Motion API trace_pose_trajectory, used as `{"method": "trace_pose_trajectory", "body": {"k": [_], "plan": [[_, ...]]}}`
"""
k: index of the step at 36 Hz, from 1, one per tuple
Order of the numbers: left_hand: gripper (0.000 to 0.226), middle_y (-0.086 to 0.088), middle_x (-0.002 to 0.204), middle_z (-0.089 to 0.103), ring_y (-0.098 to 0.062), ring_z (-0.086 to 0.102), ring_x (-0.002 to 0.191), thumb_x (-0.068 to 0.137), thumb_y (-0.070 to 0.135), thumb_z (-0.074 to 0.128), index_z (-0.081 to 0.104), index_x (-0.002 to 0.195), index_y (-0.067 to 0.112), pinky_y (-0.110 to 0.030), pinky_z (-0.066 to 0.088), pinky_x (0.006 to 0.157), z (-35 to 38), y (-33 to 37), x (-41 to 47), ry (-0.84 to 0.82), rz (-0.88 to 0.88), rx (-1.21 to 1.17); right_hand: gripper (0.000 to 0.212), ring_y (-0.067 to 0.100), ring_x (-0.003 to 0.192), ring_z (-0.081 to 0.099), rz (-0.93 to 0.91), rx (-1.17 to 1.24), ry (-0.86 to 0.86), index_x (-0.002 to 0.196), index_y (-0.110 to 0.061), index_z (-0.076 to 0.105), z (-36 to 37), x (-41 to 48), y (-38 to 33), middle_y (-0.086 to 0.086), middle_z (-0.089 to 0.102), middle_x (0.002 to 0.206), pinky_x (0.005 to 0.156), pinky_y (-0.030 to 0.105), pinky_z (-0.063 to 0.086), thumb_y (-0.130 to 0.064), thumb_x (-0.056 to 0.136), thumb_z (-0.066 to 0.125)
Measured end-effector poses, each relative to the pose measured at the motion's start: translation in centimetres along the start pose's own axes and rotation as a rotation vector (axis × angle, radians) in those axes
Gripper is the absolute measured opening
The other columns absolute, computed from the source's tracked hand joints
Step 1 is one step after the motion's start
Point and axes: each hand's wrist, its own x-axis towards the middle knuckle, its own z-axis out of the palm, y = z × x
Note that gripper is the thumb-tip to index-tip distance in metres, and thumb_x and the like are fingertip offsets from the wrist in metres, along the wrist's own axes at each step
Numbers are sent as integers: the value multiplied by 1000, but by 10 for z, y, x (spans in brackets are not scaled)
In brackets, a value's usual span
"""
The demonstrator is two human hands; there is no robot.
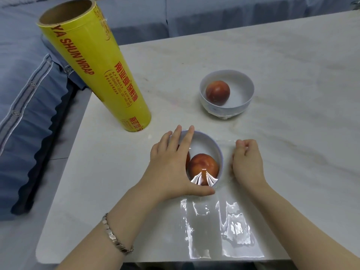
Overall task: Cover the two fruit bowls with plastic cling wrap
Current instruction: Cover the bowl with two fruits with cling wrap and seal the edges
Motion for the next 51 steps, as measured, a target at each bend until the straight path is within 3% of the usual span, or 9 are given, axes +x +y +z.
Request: {"method": "trace_pose_trajectory", "body": {"k": [5, 9, 12, 21, 33, 37, 40, 44, 51], "plan": [[137, 7, 156, -19, -18, -16, 144, 48, 77, 68, -22, 142, 38, -44, 3, 116, 1, 6, -1, -4, -63, -65, 44, 11, 45, 50, 66, 0, -140, 61, -11, 51, -15, -11, -9, 1, 51, 49, 56, 24, 44, -36, 96, 40], [143, 12, 153, -28, -13, -25, 141, 45, 58, 84, -23, 139, 45, -38, 0, 117, -17, -5, -2, -156, -3, -150, 48, 20, 56, 53, 181, 120, -404, 72, -2, 65, -30, -31, -9, 9, 59, 62, 64, 32, 47, -46, 86, 53], [142, 11, 154, -25, -10, -24, 141, 45, 57, 85, -26, 133, 48, -32, 0, 116, -17, -12, -3, -155, 40, -120, 40, 21, 62, 48, 154, 208, -480, 75, 6, 58, -33, -40, -7, 14, 53, 68, 59, 30, 39, -33, 85, 60], [135, 11, 155, -22, -9, -24, 141, 50, 63, 79, -27, 131, 46, -34, 0, 118, -7, -15, -6, -85, 61, -115, 30, 11, 55, 53, 76, 363, -269, 70, -15, 42, -20, -54, -8, -10, 52, 51, 66, 27, 41, -20, 99, 35], [138, 15, 153, -25, -7, -24, 140, 54, 58, 80, -21, 144, 34, -42, 4, 119, -10, -12, -8, -146, 1, -148, 27, 8, 41, 40, 191, 254, -82, 75, -16, 37, -5, -50, 1, 0, 39, 58, 53, 26, 36, -24, 100, 29], [124, 16, 154, -3, -3, -3, 142, 59, 50, 83, -4, 147, 35, -28, 11, 116, -13, -17, -8, -91, -36, -383, 29, 13, 40, 47, 249, 264, -193, 72, -7, 44, -10, -37, 2, 4, 50, 51, 54, 29, 47, -19, 98, 39], [90, 4, 152, 22, -11, 23, 139, 77, 49, 67, 17, 148, 27, -24, 22, 109, -11, -20, -1, 81, -187, -619, 31, 16, 49, 56, 267, 299, -188, 72, -4, 53, -18, -33, 2, 12, 56, 58, 53, 25, 46, -21, 95, 43], [40, -4, 111, 58, -21, 54, 103, 92, 45, 48, 57, 114, 13, -30, 41, 82, -7, -20, 14, 171, -436, -732, 37, 21, 63, 58, 302, 364, -345, 75, -8, 63, -24, -32, -4, 12, 61, 70, 62, 31, 49, -39, 90, 51], [42, -1, 86, 59, -21, 54, 83, 90, 54, 45, 58, 79, 16, -33, 43, 78, -14, -12, 17, 171, -527, -836, 47, 23, 67, 47, 179, 371, -464, 80, 16, 53, -26, -43, -20, 16, 52, 72, 65, 36, 38, -30, 80, 65]]}}
